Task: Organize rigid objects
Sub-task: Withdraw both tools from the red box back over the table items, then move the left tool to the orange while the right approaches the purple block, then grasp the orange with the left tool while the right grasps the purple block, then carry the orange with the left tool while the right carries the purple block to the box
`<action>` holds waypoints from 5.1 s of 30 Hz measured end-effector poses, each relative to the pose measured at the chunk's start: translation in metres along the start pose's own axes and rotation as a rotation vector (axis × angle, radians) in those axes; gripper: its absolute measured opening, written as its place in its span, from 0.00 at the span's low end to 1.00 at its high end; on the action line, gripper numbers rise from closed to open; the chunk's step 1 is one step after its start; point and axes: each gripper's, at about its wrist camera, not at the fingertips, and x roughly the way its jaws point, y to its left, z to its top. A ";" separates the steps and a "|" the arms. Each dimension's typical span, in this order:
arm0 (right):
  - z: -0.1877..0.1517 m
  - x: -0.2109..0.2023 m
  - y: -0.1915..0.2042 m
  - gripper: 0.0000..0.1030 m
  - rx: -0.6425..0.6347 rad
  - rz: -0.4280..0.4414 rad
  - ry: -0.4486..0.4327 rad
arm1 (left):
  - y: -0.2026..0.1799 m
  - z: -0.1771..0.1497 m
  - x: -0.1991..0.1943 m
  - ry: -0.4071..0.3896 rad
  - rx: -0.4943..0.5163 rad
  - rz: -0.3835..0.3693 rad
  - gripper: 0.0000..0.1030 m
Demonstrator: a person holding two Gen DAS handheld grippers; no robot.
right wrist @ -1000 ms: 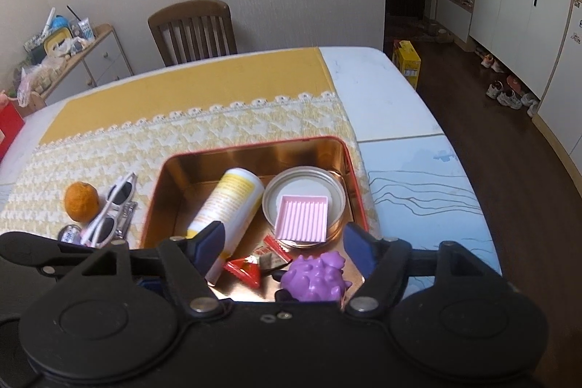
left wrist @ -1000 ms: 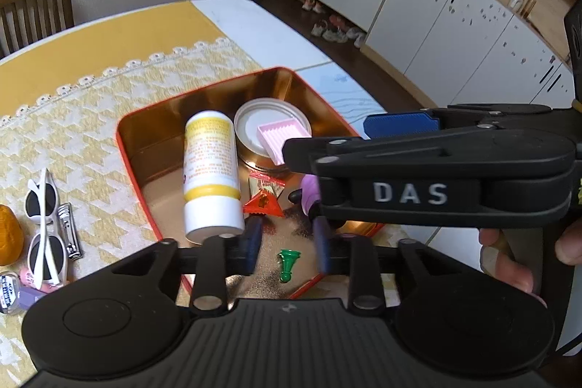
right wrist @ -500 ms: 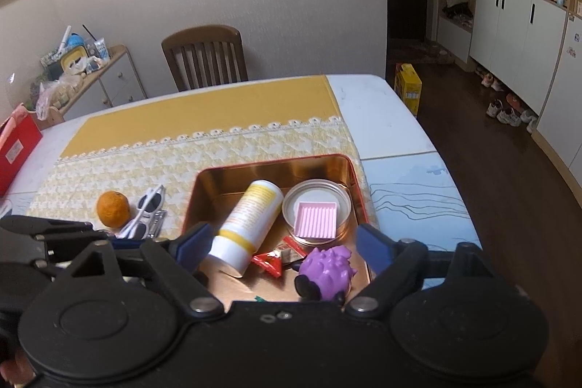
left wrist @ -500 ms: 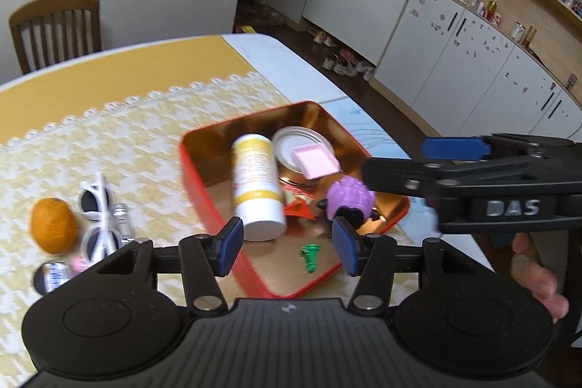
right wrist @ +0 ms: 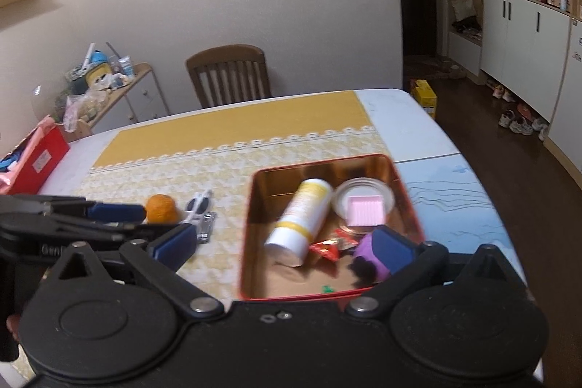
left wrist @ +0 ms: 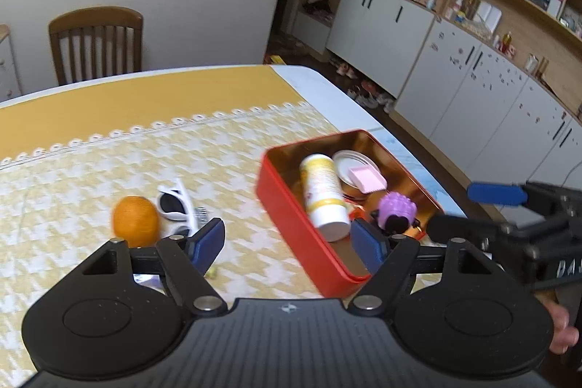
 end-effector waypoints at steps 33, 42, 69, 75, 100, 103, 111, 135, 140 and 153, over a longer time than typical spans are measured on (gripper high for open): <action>-0.032 0.108 0.142 1.00 -0.115 0.023 0.139 | 0.138 -0.002 0.015 -0.029 -0.059 0.138 0.80; -0.044 0.138 0.151 0.86 -0.117 0.053 0.204 | 0.138 -0.004 0.044 0.010 -0.001 0.130 0.80; -0.039 0.185 0.157 0.48 -0.239 0.104 0.246 | 0.135 0.001 0.094 0.061 0.037 0.117 0.77; -0.042 0.183 0.162 0.39 -0.275 0.076 0.232 | 0.131 0.003 0.094 0.048 0.044 0.089 0.57; -0.040 0.117 0.140 0.39 -0.225 0.063 0.178 | 0.126 -0.011 0.062 0.020 0.011 0.175 0.48; -0.034 0.106 0.137 0.39 -0.222 0.048 0.166 | 0.125 -0.011 0.055 0.018 -0.005 0.186 0.48; -0.024 0.078 0.123 0.39 -0.214 0.034 0.130 | 0.113 -0.008 0.029 0.011 -0.039 0.160 0.48; 0.003 0.043 0.019 0.39 -0.165 -0.056 0.070 | -0.008 0.006 0.031 0.037 0.043 -0.037 0.48; 0.010 0.044 -0.001 0.39 -0.165 -0.067 0.067 | -0.036 0.007 0.042 0.060 0.079 -0.073 0.48; 0.025 0.068 -0.049 0.39 -0.098 -0.086 0.109 | -0.087 0.007 0.086 0.134 0.148 -0.068 0.48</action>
